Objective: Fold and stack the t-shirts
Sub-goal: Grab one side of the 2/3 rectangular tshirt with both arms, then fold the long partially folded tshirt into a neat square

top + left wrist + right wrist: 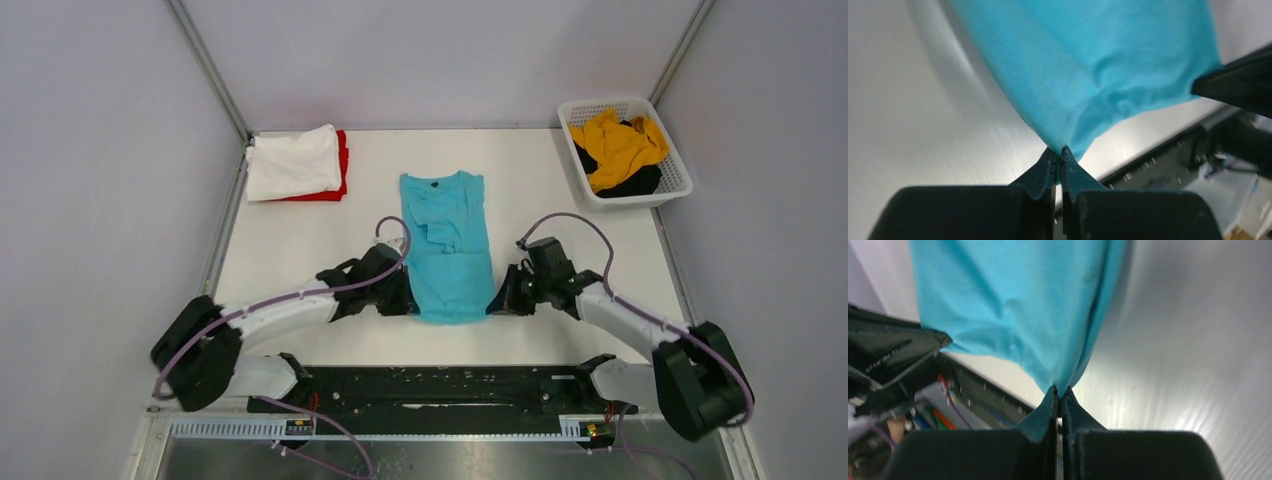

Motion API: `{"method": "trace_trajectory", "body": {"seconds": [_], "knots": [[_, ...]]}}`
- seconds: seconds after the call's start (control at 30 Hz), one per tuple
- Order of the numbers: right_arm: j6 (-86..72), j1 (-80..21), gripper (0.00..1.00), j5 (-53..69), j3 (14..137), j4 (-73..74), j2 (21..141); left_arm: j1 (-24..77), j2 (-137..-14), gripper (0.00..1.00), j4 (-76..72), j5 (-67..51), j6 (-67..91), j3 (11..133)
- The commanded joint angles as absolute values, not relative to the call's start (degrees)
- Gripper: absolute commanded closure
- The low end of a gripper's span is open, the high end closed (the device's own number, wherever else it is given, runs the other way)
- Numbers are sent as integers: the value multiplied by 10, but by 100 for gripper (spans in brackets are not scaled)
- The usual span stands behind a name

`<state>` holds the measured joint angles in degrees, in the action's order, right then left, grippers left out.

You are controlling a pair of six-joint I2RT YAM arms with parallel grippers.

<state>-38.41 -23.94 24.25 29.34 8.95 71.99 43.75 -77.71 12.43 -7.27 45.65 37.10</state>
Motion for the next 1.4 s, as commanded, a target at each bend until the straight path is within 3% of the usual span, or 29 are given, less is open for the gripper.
{"method": "trace_trajectory", "body": {"seconds": [0.0, 0.23, 0.5, 0.8, 1.37], "knots": [[-382, -311, 100, 280, 275, 180, 598, 495, -659, 100, 175, -82, 474, 355], [-386, -344, 100, 288, 283, 206, 422, 526, -526, 100, 193, -98, 474, 349], [-392, -343, 100, 155, 349, 214, 427, 449, -552, 100, 216, -82, 431, 430], [-396, -335, 100, -25, 475, 184, 544, 297, -673, 100, 151, -157, 390, 506], [-370, -189, 100, 96, 700, 110, 895, 157, -1012, 100, 147, -232, 376, 746]]}}
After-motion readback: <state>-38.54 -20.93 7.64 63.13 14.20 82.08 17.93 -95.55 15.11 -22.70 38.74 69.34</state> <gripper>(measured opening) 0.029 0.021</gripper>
